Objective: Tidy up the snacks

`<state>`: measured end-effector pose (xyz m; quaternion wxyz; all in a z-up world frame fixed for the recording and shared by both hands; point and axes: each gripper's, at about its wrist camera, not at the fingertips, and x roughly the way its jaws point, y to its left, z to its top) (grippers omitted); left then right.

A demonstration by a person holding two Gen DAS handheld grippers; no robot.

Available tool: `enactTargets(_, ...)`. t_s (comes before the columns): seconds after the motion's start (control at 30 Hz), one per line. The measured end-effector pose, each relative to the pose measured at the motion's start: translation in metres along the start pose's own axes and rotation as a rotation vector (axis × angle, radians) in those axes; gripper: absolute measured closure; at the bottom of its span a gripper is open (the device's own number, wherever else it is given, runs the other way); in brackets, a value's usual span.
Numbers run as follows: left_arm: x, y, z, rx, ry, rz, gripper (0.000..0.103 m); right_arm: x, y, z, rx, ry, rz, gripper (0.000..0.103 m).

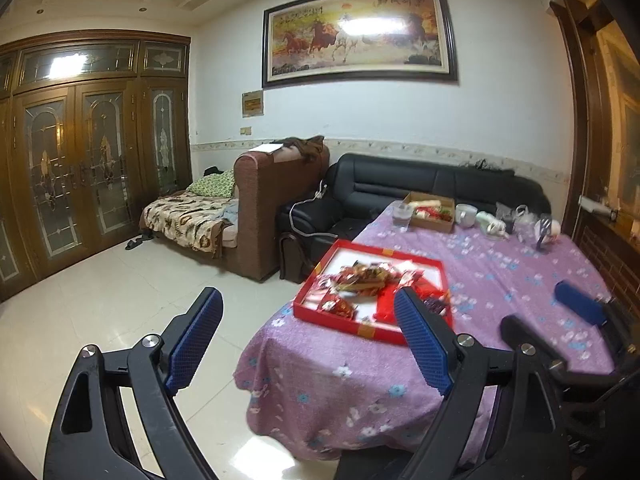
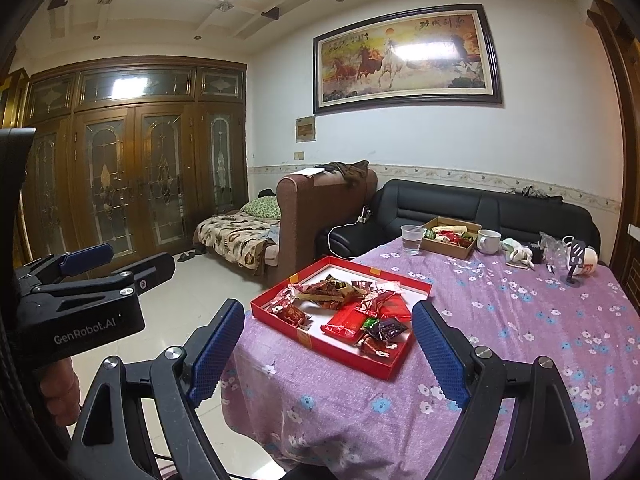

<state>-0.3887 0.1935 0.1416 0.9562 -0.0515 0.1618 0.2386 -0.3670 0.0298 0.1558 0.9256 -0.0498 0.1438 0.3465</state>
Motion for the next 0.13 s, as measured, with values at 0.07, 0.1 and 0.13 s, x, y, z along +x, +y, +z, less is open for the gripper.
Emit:
enactTargets(0.07, -0.0024, -0.0055, 0.0019, 0.011, -0.03, -0.004, 0.015, 0.0052, -0.0024, -0.0005, 0.015, 0.009, 0.014, 0.016)
enactTargets(0.1, -0.0013, -0.0093, 0.0022, 0.026, -0.037, 0.008, 0.015, 0.008, -0.0039, -0.0009, 0.021, 0.013, 0.017, 0.016)
enactTargets(0.13, 0.0023, -0.0108, 0.0032, 0.033, -0.036, 0.015, 0.015, 0.0106, -0.0051, -0.0015, 0.024, 0.016, 0.016, 0.016)
